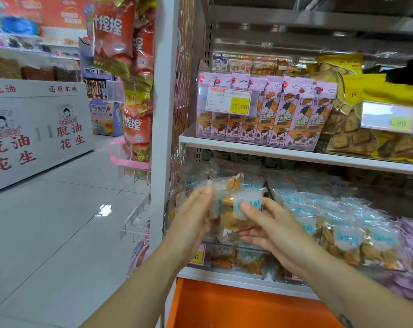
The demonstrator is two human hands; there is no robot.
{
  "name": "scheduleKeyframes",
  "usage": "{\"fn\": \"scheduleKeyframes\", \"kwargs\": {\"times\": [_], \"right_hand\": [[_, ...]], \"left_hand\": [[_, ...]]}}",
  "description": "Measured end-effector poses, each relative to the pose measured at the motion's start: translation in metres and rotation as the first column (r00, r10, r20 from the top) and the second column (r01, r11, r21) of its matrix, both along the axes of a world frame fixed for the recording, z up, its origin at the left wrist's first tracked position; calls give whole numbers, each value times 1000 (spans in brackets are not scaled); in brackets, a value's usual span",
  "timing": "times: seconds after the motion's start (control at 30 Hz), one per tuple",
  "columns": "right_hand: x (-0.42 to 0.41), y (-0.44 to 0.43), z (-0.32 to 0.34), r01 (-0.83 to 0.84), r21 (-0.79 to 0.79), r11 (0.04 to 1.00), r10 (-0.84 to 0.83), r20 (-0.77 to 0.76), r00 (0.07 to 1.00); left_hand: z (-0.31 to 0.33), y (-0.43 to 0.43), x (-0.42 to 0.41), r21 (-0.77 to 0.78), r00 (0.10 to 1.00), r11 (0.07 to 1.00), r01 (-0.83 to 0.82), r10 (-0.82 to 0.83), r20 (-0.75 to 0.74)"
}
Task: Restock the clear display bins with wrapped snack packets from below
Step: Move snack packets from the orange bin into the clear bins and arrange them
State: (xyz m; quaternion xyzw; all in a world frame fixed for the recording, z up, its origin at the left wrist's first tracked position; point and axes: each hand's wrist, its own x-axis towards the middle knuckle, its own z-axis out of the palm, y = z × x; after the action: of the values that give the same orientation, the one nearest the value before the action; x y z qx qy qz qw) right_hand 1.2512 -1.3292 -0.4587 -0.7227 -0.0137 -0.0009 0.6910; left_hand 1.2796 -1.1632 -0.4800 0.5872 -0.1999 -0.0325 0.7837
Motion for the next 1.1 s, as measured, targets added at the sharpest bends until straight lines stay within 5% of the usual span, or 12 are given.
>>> {"fn": "scheduleKeyframes", "kwargs": {"times": [0.2,0.47,0.6,0.73,0.9,1.1], "right_hand": [[1,-13,10,23,-259,966,11,130,992],[-2,-19,14,-39,-669,742,217,185,959],[-6,-18,12,-136,-552,823,224,94,970],[-3,-21,6,-31,-463,886,101,128,987],[-4,-9,1,99,-387,917,-30,180,983],[-5,-6,-13,66,-168,984,-59,50,997]], "left_hand": [[-2,9,3,103,999,993,53,-51,-19],[-5,9,5,280,979,944,177,-139,-150],[0,5,-2,175,949,953,249,-204,-240],[7,3,-2,142,944,963,230,-185,-272],[-3,-5,-8,376,1000,926,18,-15,-11],[-19,-10,-9,397,983,904,-158,105,152]]}}
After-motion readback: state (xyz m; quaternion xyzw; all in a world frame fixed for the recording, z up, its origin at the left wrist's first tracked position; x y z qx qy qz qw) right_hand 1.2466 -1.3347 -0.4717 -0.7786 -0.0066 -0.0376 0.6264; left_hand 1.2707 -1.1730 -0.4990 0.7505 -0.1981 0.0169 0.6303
